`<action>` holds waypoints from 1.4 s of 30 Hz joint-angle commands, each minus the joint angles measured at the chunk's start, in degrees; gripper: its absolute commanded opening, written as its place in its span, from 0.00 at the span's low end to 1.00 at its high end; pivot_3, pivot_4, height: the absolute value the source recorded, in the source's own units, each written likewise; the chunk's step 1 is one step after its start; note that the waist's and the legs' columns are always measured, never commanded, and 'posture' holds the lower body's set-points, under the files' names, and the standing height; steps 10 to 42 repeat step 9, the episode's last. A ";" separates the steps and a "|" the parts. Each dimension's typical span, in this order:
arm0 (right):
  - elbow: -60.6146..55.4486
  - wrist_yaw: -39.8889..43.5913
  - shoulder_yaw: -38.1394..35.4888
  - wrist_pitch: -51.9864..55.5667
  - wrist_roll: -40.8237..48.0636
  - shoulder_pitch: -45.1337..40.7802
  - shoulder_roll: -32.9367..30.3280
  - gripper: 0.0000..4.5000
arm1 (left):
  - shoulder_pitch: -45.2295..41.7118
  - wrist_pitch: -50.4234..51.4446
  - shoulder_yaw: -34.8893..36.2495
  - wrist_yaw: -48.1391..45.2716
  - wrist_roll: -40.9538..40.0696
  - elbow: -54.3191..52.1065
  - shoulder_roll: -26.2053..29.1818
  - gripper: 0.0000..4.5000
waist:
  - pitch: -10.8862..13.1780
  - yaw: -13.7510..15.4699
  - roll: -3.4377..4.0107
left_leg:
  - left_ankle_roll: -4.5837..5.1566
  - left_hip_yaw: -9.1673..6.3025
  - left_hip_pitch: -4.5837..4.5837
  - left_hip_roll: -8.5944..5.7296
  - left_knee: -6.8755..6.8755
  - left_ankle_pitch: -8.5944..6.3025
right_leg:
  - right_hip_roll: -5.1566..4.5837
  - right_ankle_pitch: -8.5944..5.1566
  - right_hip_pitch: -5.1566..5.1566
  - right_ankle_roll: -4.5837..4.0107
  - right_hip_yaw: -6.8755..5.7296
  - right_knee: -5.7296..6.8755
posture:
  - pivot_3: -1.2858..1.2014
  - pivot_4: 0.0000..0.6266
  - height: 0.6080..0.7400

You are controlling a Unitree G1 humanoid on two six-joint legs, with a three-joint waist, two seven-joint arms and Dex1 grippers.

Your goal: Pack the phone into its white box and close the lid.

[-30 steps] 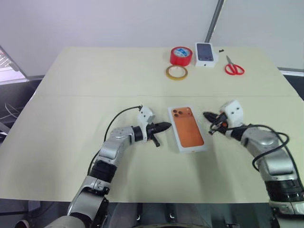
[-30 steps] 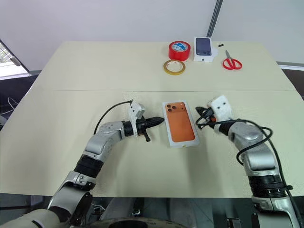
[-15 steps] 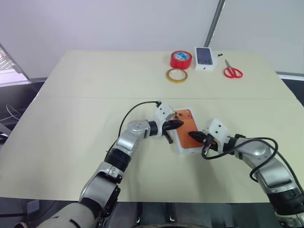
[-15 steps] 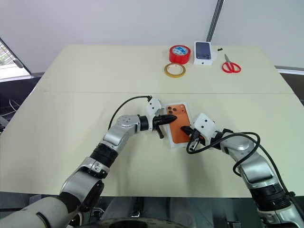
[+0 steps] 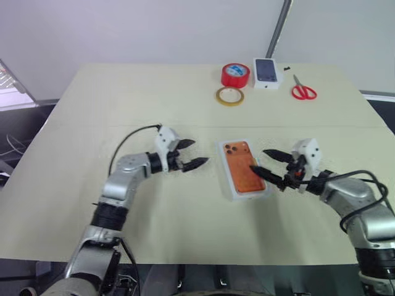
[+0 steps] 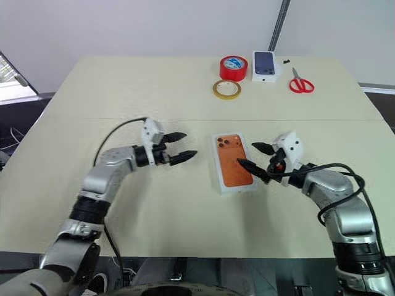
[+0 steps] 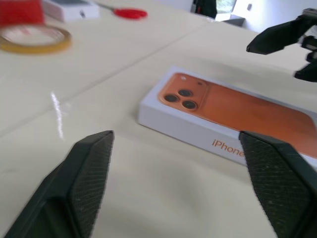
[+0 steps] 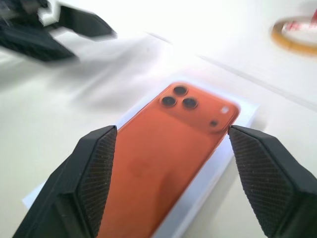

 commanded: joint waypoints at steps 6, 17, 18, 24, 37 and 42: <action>2.03 7.38 -7.82 -5.83 0.62 5.99 -6.28 0.86 | 11.32 0.22 9.47 -0.92 -3.31 -6.26 10.59 0.94 | 0.03 0.00 0.05 | 0.02 0.00 -0.04 -0.01 0.01 -0.01 | -0.04 0.00 0.03 -0.02 -0.01 -0.09 | 0.52 0.24 1.00; 4.33 9.81 -9.10 -9.07 -1.09 8.31 -7.75 0.86 | 14.48 -0.24 11.65 -0.04 -3.63 -7.29 12.37 0.94 | 0.05 0.01 0.07 | 0.03 0.00 -0.03 -0.01 0.01 -0.01 | -0.05 0.00 0.03 -0.03 0.00 -0.08 | 0.52 0.24 1.00; 4.33 9.81 -9.10 -9.07 -1.09 8.31 -7.75 0.86 | 14.48 -0.24 11.65 -0.04 -3.63 -7.29 12.37 0.94 | 0.05 0.01 0.07 | 0.03 0.00 -0.03 -0.01 0.01 -0.01 | -0.05 0.00 0.03 -0.03 0.00 -0.08 | 0.52 0.24 1.00; 4.33 9.81 -9.10 -9.07 -1.09 8.31 -7.75 0.86 | 14.48 -0.24 11.65 -0.04 -3.63 -7.29 12.37 0.94 | 0.05 0.01 0.07 | 0.03 0.00 -0.03 -0.01 0.01 -0.01 | -0.05 0.00 0.03 -0.03 0.00 -0.08 | 0.52 0.24 1.00; 4.33 9.81 -9.10 -9.07 -1.09 8.31 -7.75 0.86 | 14.48 -0.24 11.65 -0.04 -3.63 -7.29 12.37 0.94 | 0.05 0.01 0.07 | 0.03 0.00 -0.03 -0.01 0.01 -0.01 | -0.05 0.00 0.03 -0.03 0.00 -0.08 | 0.52 0.24 1.00; 4.33 9.81 -9.10 -9.07 -1.09 8.31 -7.75 0.86 | 14.48 -0.24 11.65 -0.04 -3.63 -7.29 12.37 0.94 | 0.05 0.01 0.07 | 0.03 0.00 -0.03 -0.01 0.01 -0.01 | -0.05 0.00 0.03 -0.03 0.00 -0.08 | 0.52 0.24 1.00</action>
